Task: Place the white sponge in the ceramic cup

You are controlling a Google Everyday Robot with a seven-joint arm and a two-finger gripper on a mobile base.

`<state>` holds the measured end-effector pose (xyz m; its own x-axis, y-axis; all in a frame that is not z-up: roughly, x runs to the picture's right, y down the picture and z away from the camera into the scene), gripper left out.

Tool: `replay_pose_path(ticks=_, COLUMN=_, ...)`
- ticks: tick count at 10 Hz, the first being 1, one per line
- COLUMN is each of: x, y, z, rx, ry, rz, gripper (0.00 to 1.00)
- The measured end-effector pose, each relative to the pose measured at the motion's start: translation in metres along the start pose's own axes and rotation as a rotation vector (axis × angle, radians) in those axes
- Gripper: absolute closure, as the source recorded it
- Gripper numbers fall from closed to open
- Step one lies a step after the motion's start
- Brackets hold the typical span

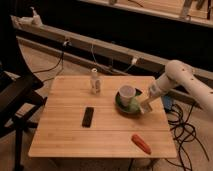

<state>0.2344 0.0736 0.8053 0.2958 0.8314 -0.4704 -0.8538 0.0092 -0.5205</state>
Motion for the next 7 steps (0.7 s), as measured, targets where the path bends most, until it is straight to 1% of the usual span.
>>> replay_pose_path(ticks=1, x=-0.002, y=0.007, z=0.001, rx=0.005, ry=-0.004, rz=0.005, gripper=0.77)
replay_pose_path(ticks=2, x=-0.004, y=0.013, z=0.005, rx=0.004, ry=-0.007, rz=0.011, gripper=0.85)
replay_pose_path(ticks=3, x=-0.009, y=0.019, z=0.008, rx=0.001, ry=-0.018, rz=0.013, gripper=0.94)
replay_pose_path(ticks=4, x=-0.014, y=0.022, z=0.007, rx=-0.006, ry=-0.04, rz=0.018, gripper=0.99)
replay_pose_path(ticks=6, x=-0.024, y=0.013, z=-0.008, rx=-0.028, ry=-0.105, rz=0.038, gripper=1.0)
replay_pose_path(ticks=7, x=-0.032, y=0.006, z=-0.024, rx=-0.036, ry=-0.17, rz=0.047, gripper=1.0)
